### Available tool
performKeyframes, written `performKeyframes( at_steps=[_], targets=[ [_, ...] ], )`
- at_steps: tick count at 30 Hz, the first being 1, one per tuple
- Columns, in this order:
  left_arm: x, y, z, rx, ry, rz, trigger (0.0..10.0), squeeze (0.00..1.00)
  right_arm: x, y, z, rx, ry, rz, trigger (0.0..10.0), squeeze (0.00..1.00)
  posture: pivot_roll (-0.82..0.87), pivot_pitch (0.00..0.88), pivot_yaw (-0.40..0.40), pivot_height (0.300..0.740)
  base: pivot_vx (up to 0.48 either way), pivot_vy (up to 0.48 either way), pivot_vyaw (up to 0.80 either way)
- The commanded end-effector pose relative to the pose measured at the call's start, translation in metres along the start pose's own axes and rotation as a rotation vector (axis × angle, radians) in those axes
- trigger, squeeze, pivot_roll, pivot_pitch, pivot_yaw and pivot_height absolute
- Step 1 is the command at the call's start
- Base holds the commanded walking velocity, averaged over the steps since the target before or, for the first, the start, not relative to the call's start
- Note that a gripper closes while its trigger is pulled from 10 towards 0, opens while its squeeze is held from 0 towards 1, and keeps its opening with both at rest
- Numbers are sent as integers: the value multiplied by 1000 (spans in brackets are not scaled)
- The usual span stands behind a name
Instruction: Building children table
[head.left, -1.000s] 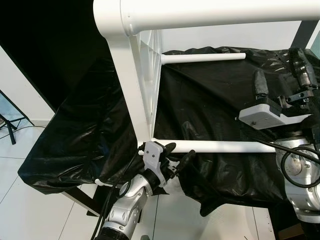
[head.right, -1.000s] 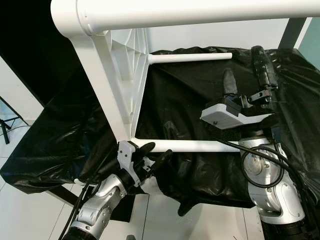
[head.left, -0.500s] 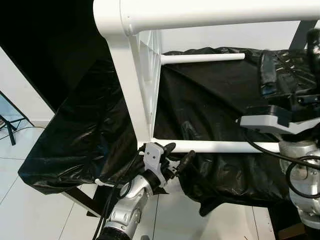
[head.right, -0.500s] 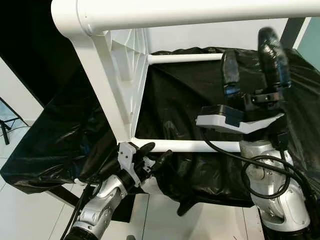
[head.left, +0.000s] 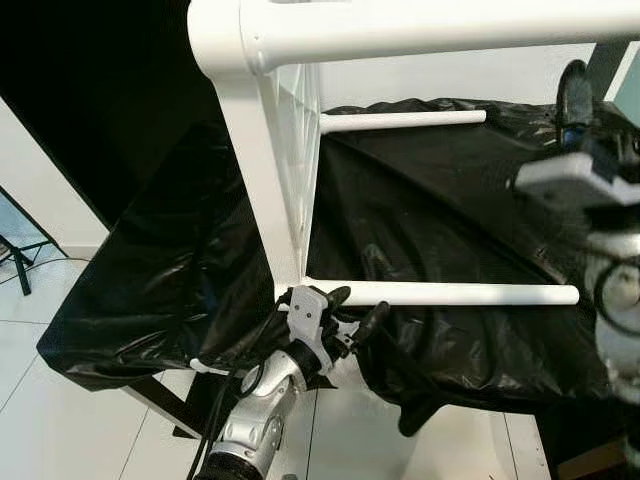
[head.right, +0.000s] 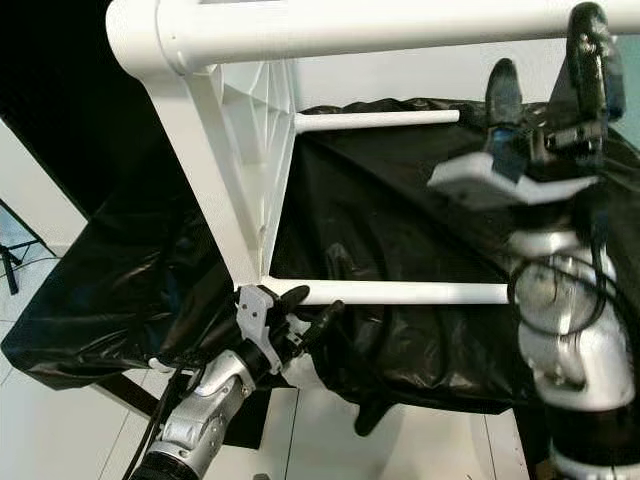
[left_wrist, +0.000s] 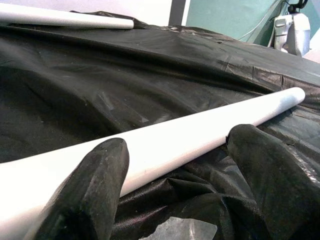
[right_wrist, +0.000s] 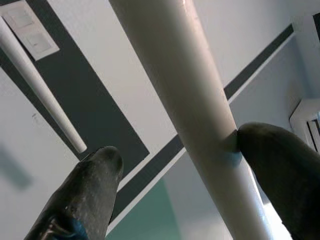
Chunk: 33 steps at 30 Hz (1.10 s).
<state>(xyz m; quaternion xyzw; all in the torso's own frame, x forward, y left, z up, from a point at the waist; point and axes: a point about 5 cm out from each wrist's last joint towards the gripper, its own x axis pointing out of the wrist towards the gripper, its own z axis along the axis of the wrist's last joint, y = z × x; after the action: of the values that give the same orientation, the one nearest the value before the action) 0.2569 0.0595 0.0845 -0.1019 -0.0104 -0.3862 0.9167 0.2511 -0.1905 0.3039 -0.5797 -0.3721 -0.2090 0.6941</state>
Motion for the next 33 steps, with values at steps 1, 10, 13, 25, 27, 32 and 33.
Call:
performKeyframes(
  at_steps=[1, 10, 13, 25, 27, 32, 33],
  targets=[
    [-4, 1, -9, -2, 49, -25, 10000, 0, 1, 4, 0, 15, -1, 36, 10000, 0, 64, 0, 57, 740, 0, 0, 0],
    [-5, -2, -12, -6, 44, -15, 10000, 0, 21, 10, 5, 43, -72, 102, 10000, 0, 85, 0, 34, 740, 0, 0, 0],
    [-8, -3, -14, -11, 46, -6, 10000, 0, 23, 8, 11, 41, -99, 98, 10000, 0, 91, 0, 28, 740, 0, 0, 0],
    [-3, -4, -15, -10, 50, -27, 10000, 0, 46, 13, 21, 60, -176, 134, 10000, 0, 72, 0, 41, 740, 0, 0, 0],
    [0, -4, -13, -6, 45, -31, 10000, 0, 55, 15, 21, 79, -180, 152, 10000, 0, 79, 0, 38, 740, 0, 0, 0],
    [-4, -6, -15, -7, 46, -26, 10000, 0, 61, 16, 15, 115, -127, 145, 0, 0, 84, 0, 34, 740, 0, 0, 0],
    [-5, -7, -16, -9, 48, -26, 10000, 0, 62, 15, 14, 119, -115, 142, 0, 0, 86, 0, 31, 740, 0, 0, 0]
  ],
)
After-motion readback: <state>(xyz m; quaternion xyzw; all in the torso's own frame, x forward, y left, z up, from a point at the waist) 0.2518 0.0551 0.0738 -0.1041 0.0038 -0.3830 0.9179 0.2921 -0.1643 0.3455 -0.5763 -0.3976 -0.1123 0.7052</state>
